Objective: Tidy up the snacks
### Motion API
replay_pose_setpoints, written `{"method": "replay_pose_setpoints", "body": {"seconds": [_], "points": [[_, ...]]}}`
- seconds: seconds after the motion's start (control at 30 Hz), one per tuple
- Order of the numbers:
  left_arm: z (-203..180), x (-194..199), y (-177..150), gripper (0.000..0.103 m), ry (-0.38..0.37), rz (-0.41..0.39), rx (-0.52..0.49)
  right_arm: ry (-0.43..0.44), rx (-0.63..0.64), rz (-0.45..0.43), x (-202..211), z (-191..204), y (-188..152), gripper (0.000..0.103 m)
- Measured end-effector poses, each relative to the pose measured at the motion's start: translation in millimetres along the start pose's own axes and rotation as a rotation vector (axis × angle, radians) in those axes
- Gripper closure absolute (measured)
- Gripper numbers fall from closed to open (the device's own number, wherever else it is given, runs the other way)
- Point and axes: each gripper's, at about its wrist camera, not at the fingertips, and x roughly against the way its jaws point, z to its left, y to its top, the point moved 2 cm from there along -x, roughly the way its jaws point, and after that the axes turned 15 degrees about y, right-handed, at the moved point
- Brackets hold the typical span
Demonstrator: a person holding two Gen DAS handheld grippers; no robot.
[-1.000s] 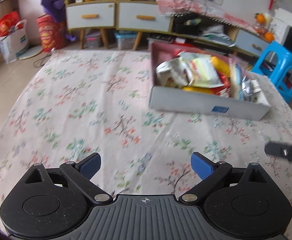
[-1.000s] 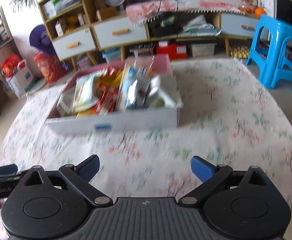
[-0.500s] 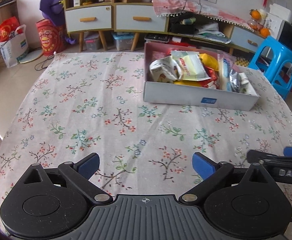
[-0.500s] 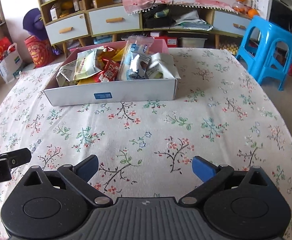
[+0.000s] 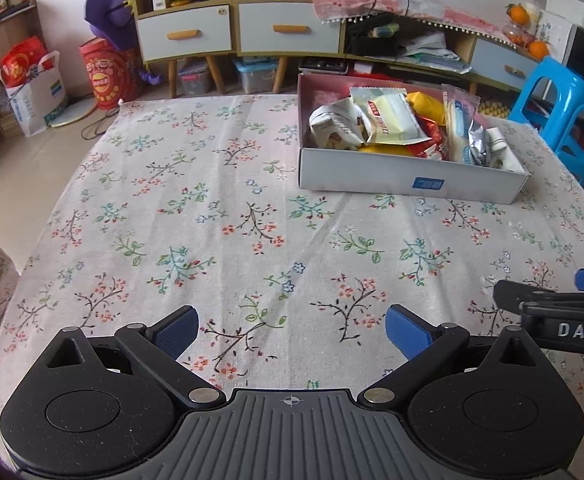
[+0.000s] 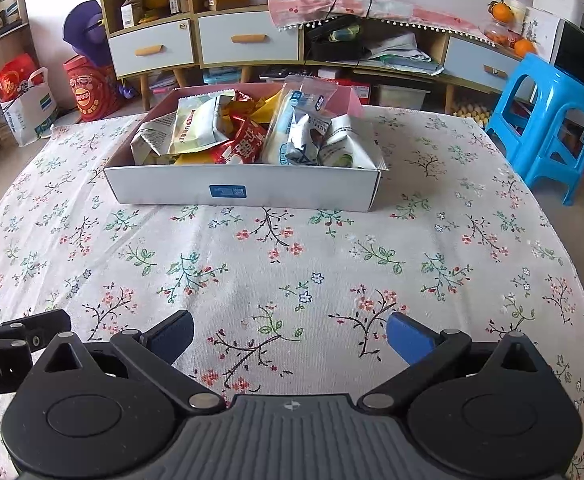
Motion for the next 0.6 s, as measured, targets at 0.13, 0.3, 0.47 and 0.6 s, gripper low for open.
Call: {"method": "replay_pose_setpoints", "body": {"seconds": [0.13, 0.3, 0.47, 0.6], "points": [[-1, 3, -2, 0.002, 0.005, 0.004, -0.004, -0.002, -0.003, -0.018, 6, 0, 0, 0.009], [-5, 6, -2, 0.001, 0.022, -0.005, -0.019, 0.001, -0.011, -0.037, 12, -1, 1, 0.009], [-7, 9, 0, 0.001, 0.034, -0.022, -0.028, 0.005, -0.011, -0.051, 17, -1, 2, 0.009], [-7, 9, -1, 0.001, 0.039, -0.026, -0.028, 0.02, 0.003, -0.051, 18, 4, 3, 0.009]]}}
